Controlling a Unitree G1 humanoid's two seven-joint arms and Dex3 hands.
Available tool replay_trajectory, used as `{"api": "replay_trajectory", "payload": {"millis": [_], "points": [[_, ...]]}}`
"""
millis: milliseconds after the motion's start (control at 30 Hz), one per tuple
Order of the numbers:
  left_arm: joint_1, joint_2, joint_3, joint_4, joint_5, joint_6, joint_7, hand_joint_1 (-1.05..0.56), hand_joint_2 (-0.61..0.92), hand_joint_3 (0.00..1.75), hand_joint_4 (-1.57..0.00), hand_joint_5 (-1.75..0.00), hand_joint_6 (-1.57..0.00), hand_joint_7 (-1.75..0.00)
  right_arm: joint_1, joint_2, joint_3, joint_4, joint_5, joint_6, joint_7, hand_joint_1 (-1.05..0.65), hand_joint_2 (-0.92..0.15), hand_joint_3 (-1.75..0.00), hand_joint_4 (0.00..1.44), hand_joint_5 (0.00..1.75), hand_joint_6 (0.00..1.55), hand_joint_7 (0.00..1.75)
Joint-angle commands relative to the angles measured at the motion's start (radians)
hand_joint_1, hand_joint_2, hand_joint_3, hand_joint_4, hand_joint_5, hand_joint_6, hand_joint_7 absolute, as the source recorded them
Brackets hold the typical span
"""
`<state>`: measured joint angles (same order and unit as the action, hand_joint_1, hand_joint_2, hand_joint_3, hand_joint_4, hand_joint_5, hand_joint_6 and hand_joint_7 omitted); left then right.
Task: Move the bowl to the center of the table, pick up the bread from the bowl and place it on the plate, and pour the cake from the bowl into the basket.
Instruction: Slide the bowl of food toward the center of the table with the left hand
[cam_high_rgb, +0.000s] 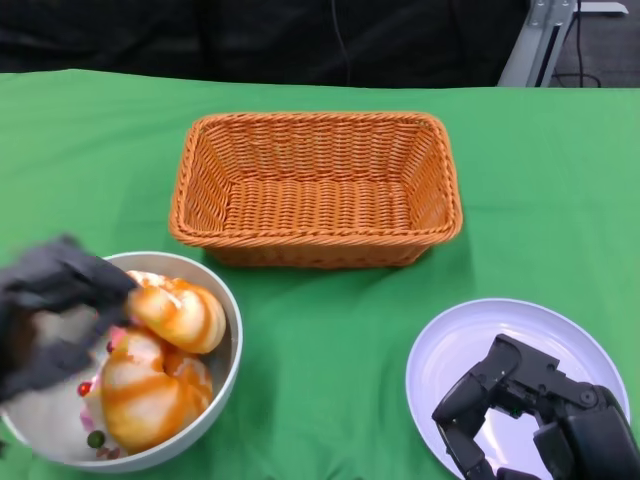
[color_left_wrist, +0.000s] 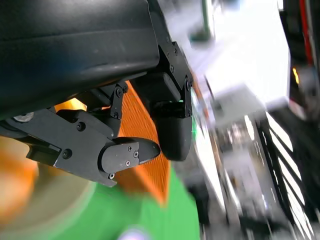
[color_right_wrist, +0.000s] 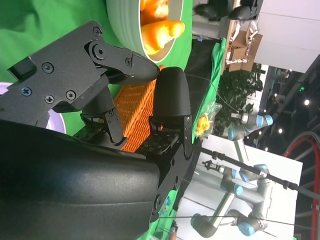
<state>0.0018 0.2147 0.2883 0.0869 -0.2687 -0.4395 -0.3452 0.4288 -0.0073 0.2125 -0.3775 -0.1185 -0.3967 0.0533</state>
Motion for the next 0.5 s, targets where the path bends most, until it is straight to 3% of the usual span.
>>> {"api": "replay_trajectory", "payload": {"millis": [33,67,167,233,333,500], "points": [[-0.056,0.037,0.072,0.081,0.024,-0.014,0.086,-0.26,0.92,0.31,-0.79,-0.88,-0.90,-0.40,0.001,-0.004,0.002,0.008,0.002,-0.017,-0.007,-0.27,-0.57,-0.86,0.82,1.58,0.76,1.34],[-0.071,0.042,0.090,0.103,0.032,-0.013,0.111,-0.29,0.92,0.26,-0.83,-0.69,-0.93,-0.25,0.002,-0.002,0.003,0.008,-0.001,-0.016,-0.009,-0.26,-0.57,-0.86,0.82,1.57,0.76,1.34],[-0.105,0.053,0.121,0.155,0.017,-0.013,0.135,-0.30,0.92,0.24,-0.86,-0.57,-0.96,-0.15,0.004,-0.001,0.004,0.008,0.000,-0.014,-0.009,-0.26,-0.56,-0.86,0.82,1.57,0.77,1.34],[-0.141,0.078,0.154,0.218,-0.006,-0.005,0.142,-0.44,0.92,0.20,-0.79,-0.31,-0.88,-0.04,0.003,-0.004,0.003,0.011,0.001,-0.016,-0.007,-0.26,-0.57,-0.86,0.82,1.57,0.77,1.33],[-0.156,0.099,0.164,0.270,0.014,-0.008,0.153,-0.50,0.92,0.20,-0.76,-0.20,-0.84,-0.01,0.003,-0.006,0.003,0.011,0.002,-0.016,-0.006,-0.27,-0.58,-0.85,0.82,1.57,0.76,1.33],[-0.163,0.141,0.134,0.343,0.051,0.036,0.126,-0.58,0.92,0.37,-0.57,-0.04,-0.58,0.00,0.004,-0.003,0.005,0.005,0.001,-0.010,-0.008,-0.26,-0.56,-0.89,0.81,1.58,0.76,1.34]]}}
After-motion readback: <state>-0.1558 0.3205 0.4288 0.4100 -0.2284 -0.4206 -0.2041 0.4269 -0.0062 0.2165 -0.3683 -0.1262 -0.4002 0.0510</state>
